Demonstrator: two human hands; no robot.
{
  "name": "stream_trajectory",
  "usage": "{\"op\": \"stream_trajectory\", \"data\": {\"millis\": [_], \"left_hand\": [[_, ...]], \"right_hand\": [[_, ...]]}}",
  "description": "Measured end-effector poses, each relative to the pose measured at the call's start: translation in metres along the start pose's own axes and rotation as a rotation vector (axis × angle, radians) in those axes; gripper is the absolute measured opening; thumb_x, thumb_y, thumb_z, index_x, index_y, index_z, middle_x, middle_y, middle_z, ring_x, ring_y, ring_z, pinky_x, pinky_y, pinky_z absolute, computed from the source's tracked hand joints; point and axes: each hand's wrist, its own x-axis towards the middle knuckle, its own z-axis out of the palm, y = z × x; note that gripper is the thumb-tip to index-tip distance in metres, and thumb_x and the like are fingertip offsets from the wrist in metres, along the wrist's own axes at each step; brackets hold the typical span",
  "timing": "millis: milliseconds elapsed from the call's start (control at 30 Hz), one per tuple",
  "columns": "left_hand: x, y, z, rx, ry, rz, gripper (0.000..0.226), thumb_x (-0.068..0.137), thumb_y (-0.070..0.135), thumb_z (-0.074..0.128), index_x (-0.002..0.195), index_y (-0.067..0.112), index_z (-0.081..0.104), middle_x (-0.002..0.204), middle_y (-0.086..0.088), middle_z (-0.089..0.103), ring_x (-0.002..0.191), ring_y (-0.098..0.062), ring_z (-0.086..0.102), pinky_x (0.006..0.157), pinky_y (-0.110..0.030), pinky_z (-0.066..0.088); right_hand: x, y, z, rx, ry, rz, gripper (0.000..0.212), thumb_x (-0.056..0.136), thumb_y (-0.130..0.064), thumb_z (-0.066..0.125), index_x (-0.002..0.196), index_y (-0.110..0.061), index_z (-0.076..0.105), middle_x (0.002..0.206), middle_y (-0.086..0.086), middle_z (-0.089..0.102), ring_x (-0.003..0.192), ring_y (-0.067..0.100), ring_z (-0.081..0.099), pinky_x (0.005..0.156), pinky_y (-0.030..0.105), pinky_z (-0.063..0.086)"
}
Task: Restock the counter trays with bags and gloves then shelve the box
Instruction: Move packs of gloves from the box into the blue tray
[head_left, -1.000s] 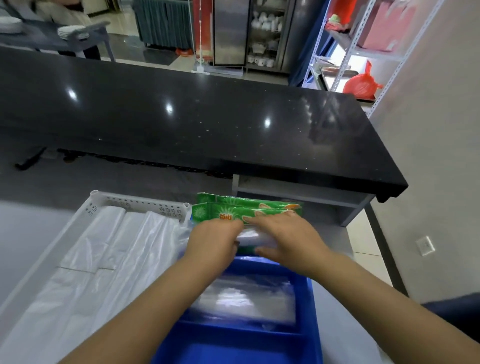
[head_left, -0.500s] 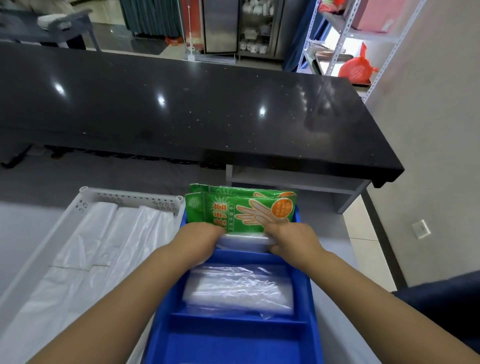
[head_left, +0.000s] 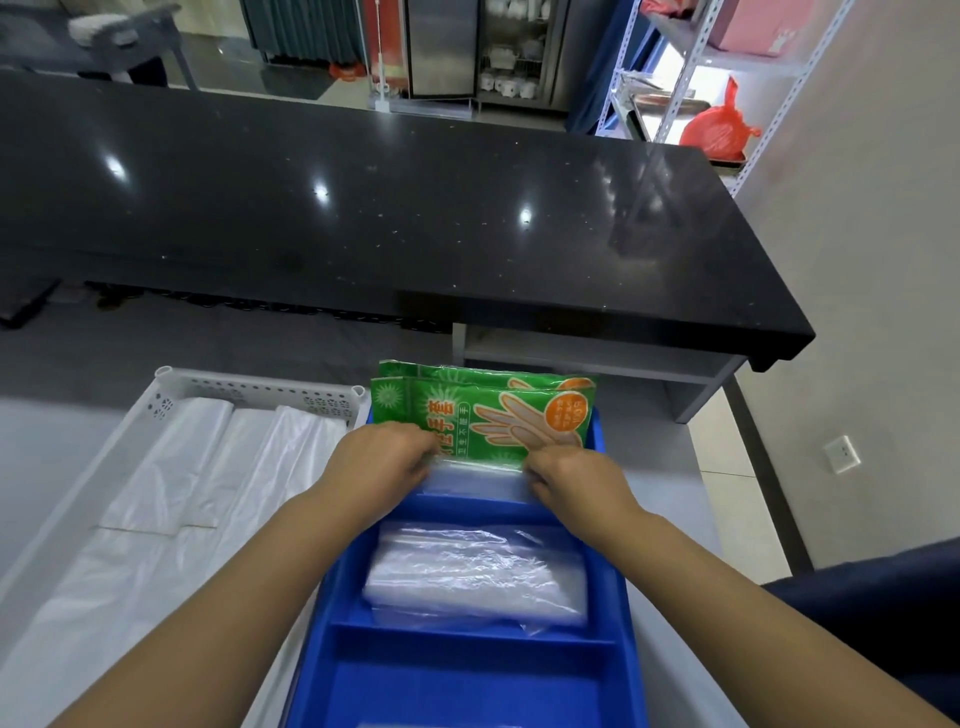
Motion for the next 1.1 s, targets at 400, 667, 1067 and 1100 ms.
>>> {"op": "stream_trajectory", "data": {"millis": [400,667,1067,1100], "left_hand": [[0.004,-0.003,-0.026,-0.115,0.385,0.084,0.036,0.077,0.031,0.073,0.106,0.011,0.067,0.094,-0.005,0.069,0.088,-0.025,0.062,0.072,-0.033,0.049],[0.044,0.007,-0.015,0.002,0.286,-0.020,0.049,0.090,0.029,0.056,0.135,0.014,0.046,0.128,-0.007,0.057,0.124,-0.028,0.044,0.107,-0.042,0.028],[0.047,0.009,-0.018,-0.077,0.246,-0.022,0.052,0.088,0.027,0.060,0.135,0.014,0.044,0.127,-0.007,0.055,0.121,-0.027,0.045,0.105,-0.040,0.032],[0.040,0.008,-0.019,-0.082,0.304,-0.014,0.054,0.084,0.025,0.065,0.134,0.013,0.046,0.126,-0.008,0.056,0.121,-0.028,0.046,0.104,-0.042,0.033]], "right_hand": [[-0.009,0.032,-0.018,0.350,0.418,0.315,0.013,0.089,-0.029,0.060,0.091,-0.016,0.061,0.082,-0.007,0.058,0.071,0.010,0.055,0.058,0.020,0.047],[0.007,0.032,-0.005,0.600,0.309,0.546,0.021,0.089,-0.031,0.060,0.103,-0.016,0.056,0.092,-0.006,0.058,0.080,0.011,0.057,0.057,0.015,0.041],[0.003,0.025,-0.006,0.751,0.372,0.627,0.019,0.085,-0.020,0.067,0.092,-0.019,0.050,0.079,-0.009,0.056,0.072,0.006,0.057,0.058,0.015,0.045],[0.001,0.024,-0.007,0.745,0.419,0.616,0.021,0.084,-0.019,0.068,0.094,-0.020,0.049,0.083,-0.008,0.056,0.073,0.004,0.056,0.058,0.013,0.042]]}}
